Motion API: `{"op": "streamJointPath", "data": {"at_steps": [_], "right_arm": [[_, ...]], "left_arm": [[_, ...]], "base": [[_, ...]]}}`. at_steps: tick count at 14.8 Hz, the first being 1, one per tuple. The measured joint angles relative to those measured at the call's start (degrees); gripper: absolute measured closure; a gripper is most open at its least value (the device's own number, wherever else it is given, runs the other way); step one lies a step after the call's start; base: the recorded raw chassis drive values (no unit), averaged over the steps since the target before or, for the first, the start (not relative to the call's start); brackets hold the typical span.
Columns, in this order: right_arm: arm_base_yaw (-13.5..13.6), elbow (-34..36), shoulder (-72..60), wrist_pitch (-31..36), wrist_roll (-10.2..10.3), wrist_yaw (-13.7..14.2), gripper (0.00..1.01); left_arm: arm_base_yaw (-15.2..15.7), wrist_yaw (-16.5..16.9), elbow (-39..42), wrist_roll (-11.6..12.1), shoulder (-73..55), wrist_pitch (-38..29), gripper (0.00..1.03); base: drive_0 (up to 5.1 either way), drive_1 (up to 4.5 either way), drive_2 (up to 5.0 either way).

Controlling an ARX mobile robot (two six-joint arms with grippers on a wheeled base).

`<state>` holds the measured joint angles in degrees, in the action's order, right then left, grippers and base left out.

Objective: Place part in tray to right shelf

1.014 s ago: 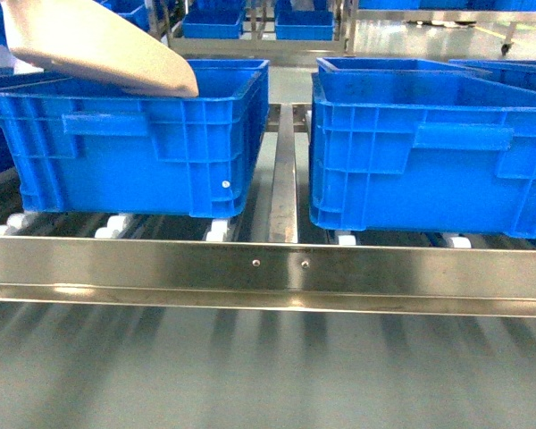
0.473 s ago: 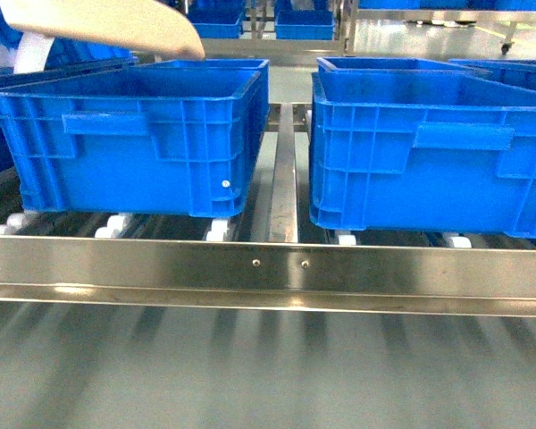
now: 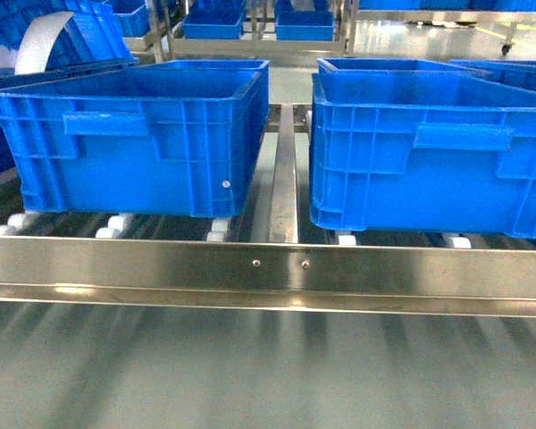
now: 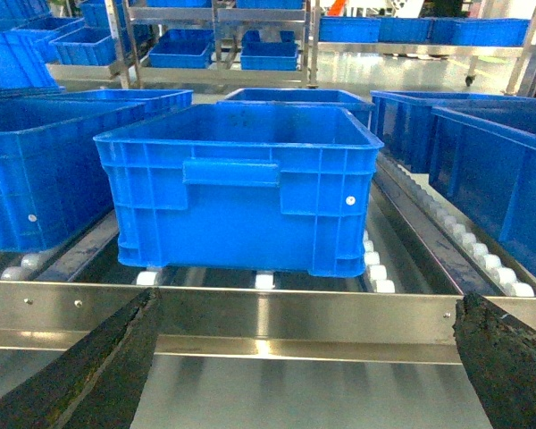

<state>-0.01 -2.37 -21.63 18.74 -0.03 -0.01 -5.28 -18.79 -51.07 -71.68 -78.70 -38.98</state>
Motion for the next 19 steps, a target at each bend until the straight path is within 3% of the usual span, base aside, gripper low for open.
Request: {"op": "streamJointPath", "data": {"at_steps": [2,3,4,5,6,7,8,9,11,19], "right_arm": [[0.0,0.0,0.0,0.0,0.0,0.0,0.03],[0.0,0.0,0.0,0.0,0.0,0.0,0.03],[0.0,0.0,0.0,0.0,0.0,0.0,0.03],[0.0,0.0,0.0,0.0,0.0,0.0,0.03],[0.0,0.0,0.0,0.0,0.0,0.0,0.03],[0.0,0.0,0.0,0.0,0.0,0.0,0.03],[0.0,0.0,0.0,0.0,0.0,0.0,0.03],[0.0,0.0,0.0,0.0,0.0,0.0,0.03],[0.0,0.0,0.0,0.0,0.0,0.0,0.03],[0.0,0.0,0.0,0.0,0.0,0.0,0.03]], "left_arm": [[0.4,0.3,0.0,0.5,-0.7,1.0,0.91],[2.4,8.1,0.6,11.7,1.9,9.8,0.91],[3.1,13.6,6.5,26.1,5.8,10.2,0.91],[3.8,17.6,12.0,42.4,8.8,7.8,0.91],[4.5,19.0,16.6,54.3,11.0,5.6,0.91],[5.2,18.7,20.9,62.1,13.3,4.2,0.91],[5.6,18.3,24.7,66.8,15.4,2.8,0.91],[5.4,18.5,28.0,68.8,17.6,1.7,0.91],[5.2,18.8,33.6,70.3,21.9,0.4,0.91],[5.3,18.8,46.0,70.6,38.8,5.3,0.91]], "base": [[0.0,0.00,0.0],[0.0,0.00,0.0],[0.0,0.00,0.0],[0.0,0.00,0.0],[0.0,0.00,0.0],[0.0,0.00,0.0],[0.0,0.00,0.0],[0.0,0.00,0.0],[0.0,0.00,0.0],[0.0,0.00,0.0]]}}
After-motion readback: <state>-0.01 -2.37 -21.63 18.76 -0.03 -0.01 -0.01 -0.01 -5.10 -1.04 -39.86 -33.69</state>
